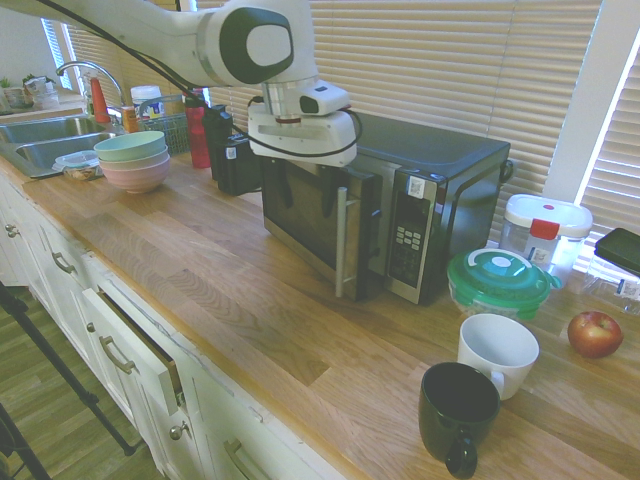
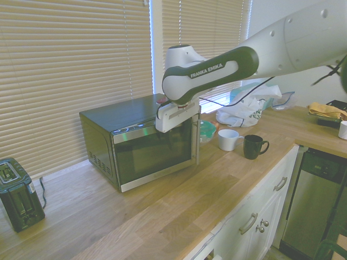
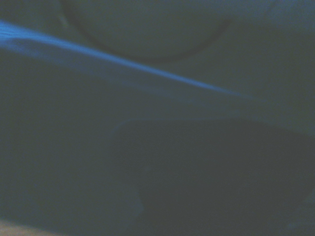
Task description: Close the microwave
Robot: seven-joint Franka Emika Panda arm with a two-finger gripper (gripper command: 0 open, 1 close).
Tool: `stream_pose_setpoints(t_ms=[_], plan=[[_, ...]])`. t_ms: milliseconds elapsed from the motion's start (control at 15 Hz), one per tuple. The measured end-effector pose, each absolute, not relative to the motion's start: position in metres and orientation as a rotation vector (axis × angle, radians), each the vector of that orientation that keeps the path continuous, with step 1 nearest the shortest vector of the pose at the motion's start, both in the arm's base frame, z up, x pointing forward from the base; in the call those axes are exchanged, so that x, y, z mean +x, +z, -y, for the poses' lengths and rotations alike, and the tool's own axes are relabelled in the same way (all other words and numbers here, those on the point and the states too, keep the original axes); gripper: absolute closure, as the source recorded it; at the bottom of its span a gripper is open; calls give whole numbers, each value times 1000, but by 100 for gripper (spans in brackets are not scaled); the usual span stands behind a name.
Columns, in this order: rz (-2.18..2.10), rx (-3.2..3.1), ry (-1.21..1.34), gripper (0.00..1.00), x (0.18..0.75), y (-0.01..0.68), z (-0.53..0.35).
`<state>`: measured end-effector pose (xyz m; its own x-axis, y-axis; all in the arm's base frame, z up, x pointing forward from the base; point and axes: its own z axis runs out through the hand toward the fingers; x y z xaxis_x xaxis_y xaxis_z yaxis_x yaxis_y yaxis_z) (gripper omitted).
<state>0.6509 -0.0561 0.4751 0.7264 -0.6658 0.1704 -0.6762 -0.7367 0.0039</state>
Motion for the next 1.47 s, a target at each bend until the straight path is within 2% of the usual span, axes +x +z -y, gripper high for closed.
stream_pose_setpoints(t_ms=[267,800,1067,1467], plan=[[1137,2831,217,0,684,483,74],[1087,2859,155,0,690,482,56],[983,2929,154,0,665,465,13],[954,2951,139,0,607,434,7]])
